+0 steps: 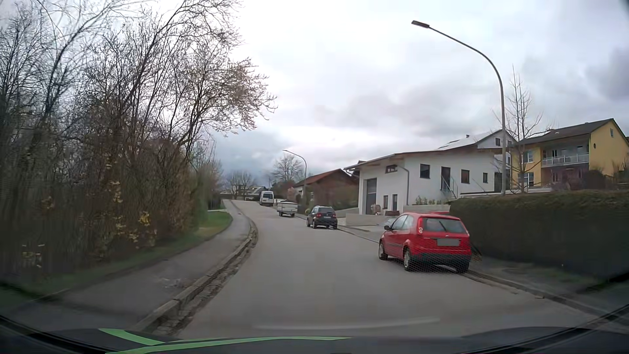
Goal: Follow the waypoints while adhering to traffic rules and regulations
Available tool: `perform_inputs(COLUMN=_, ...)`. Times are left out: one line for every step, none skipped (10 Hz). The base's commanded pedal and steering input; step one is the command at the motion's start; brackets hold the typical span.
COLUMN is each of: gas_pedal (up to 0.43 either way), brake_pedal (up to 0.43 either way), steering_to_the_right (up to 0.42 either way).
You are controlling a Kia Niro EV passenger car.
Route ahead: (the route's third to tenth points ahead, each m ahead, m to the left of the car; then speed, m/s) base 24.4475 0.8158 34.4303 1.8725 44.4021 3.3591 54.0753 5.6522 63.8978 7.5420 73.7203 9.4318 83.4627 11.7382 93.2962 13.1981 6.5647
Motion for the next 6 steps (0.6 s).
perform_inputs(gas_pedal=0.15, brake_pedal=0.0, steering_to_the_right=-0.002)
perform_inputs(gas_pedal=0.15, brake_pedal=0.0, steering_to_the_right=-0.002)
perform_inputs(gas_pedal=0.15, brake_pedal=0.0, steering_to_the_right=-0.004)
perform_inputs(gas_pedal=0.138, brake_pedal=0.0, steering_to_the_right=-0.005)
perform_inputs(gas_pedal=0.138, brake_pedal=0.0, steering_to_the_right=-0.006)
perform_inputs(gas_pedal=0.138, brake_pedal=0.0, steering_to_the_right=-0.01)
